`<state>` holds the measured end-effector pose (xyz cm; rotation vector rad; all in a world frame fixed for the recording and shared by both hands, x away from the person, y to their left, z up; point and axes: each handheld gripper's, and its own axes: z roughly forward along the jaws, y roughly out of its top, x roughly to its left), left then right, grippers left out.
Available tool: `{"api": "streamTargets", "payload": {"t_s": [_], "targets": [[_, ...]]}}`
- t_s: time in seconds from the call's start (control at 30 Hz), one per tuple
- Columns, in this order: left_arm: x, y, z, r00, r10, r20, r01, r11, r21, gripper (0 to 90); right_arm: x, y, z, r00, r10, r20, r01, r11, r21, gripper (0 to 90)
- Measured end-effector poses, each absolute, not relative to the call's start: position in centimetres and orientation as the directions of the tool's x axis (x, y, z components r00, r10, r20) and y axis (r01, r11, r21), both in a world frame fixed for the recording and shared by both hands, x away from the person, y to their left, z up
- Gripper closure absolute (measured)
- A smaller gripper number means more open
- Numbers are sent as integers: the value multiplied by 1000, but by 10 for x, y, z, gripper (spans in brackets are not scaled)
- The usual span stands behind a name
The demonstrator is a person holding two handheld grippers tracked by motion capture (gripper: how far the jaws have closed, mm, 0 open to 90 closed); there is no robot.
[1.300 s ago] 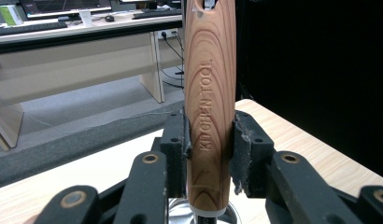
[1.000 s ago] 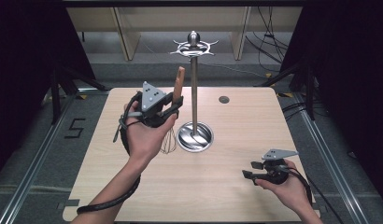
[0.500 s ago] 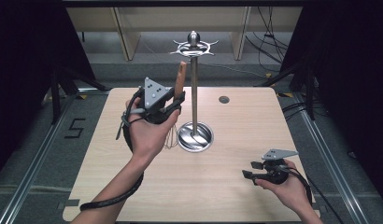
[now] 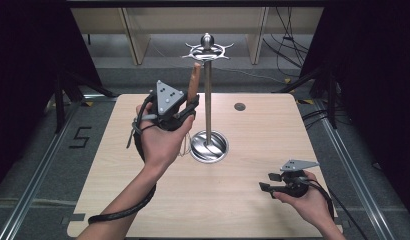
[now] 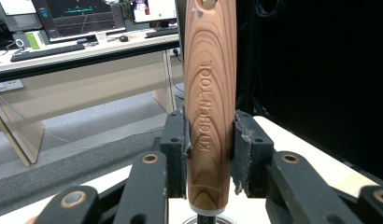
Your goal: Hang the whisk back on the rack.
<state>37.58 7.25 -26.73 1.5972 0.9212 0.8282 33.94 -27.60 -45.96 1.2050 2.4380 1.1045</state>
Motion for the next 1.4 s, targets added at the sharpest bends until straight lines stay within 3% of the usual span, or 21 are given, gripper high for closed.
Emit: {"api": "streamTargets", "payload": {"t_s": [1.4], "targets": [[377, 62, -260, 428, 898, 102, 116, -167, 979, 677, 338, -275, -460, -637, 754, 161, 617, 373, 693, 459]]}}
